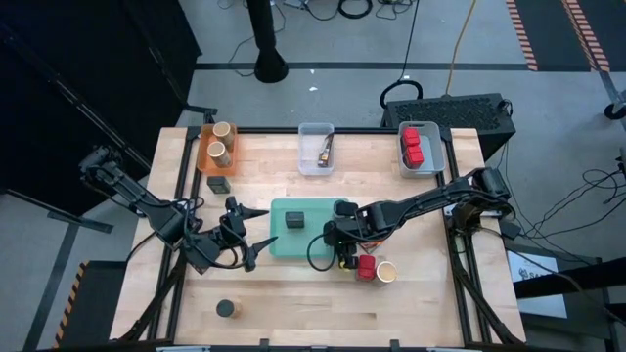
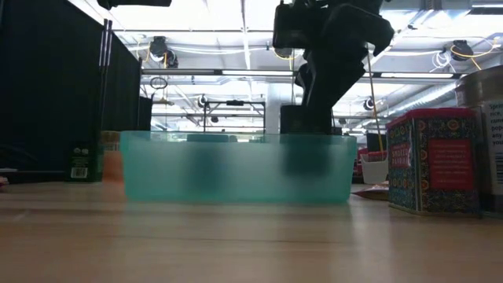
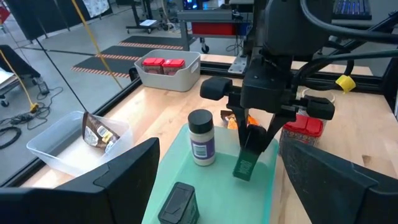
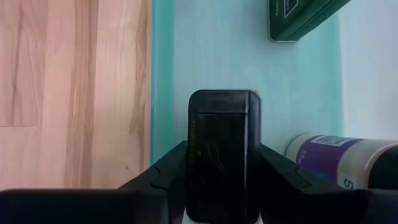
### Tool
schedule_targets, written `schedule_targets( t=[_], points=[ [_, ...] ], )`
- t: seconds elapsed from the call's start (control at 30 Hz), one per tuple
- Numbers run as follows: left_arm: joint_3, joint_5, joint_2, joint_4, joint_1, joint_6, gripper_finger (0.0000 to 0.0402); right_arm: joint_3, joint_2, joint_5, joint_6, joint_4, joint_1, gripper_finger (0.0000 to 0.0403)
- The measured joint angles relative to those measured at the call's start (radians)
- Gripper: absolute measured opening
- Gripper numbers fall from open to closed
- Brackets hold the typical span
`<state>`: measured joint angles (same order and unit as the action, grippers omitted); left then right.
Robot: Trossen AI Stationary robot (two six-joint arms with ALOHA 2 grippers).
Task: Sort spices by type
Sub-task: Put the bottom black spice can into the green bin, then put the right orange spice pack into the transparent bin
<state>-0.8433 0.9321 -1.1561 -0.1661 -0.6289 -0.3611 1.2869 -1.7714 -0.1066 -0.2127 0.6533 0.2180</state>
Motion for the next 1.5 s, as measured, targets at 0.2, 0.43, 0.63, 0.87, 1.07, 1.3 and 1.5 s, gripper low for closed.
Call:
schedule_targets(
  t=[0.2, 0.43, 0.63, 0.87, 1.07, 1.3, 1.5],
  points=[
    [0.000, 0.000, 0.000, 0.000, 0.000, 0.000, 0.0333, 0.000, 0.000, -0.001, -0.001, -0.014, 0.000, 0.0135],
    [0.000, 0.000, 0.000, 0.000, 0.000, 0.000, 0.0333, 0.000, 0.000, -0.002, -0.002, -0.019, 0.000, 0.0143],
    [0.000, 0.000, 0.000, 0.000, 0.000, 0.000, 0.0333, 0.002, -0.011, -0.003, -0.005, -0.021, 0.000, 0.0165],
    [0.000, 0.000, 0.000, 0.000, 0.000, 0.000, 0.0333, 0.002, -0.022, -0.003, -0.011, -0.025, 0.000, 0.0183],
    [0.000, 0.000, 0.000, 0.000, 0.000, 0.000, 0.0333, 0.002, -0.021, -0.003, -0.011, -0.025, 0.000, 0.0190],
    [0.000, -0.052, 0.000, 0.000, 0.000, -0.035, 0.0333, 0.076, -0.022, -0.032, -0.011, 0.064, 0.000, 0.0190],
    [0.000, -0.136, 0.000, -0.005, 0.000, -0.095, 0.0333, 0.163, -0.014, -0.081, 0.017, 0.189, 0.000, 0.0190]
  ],
)
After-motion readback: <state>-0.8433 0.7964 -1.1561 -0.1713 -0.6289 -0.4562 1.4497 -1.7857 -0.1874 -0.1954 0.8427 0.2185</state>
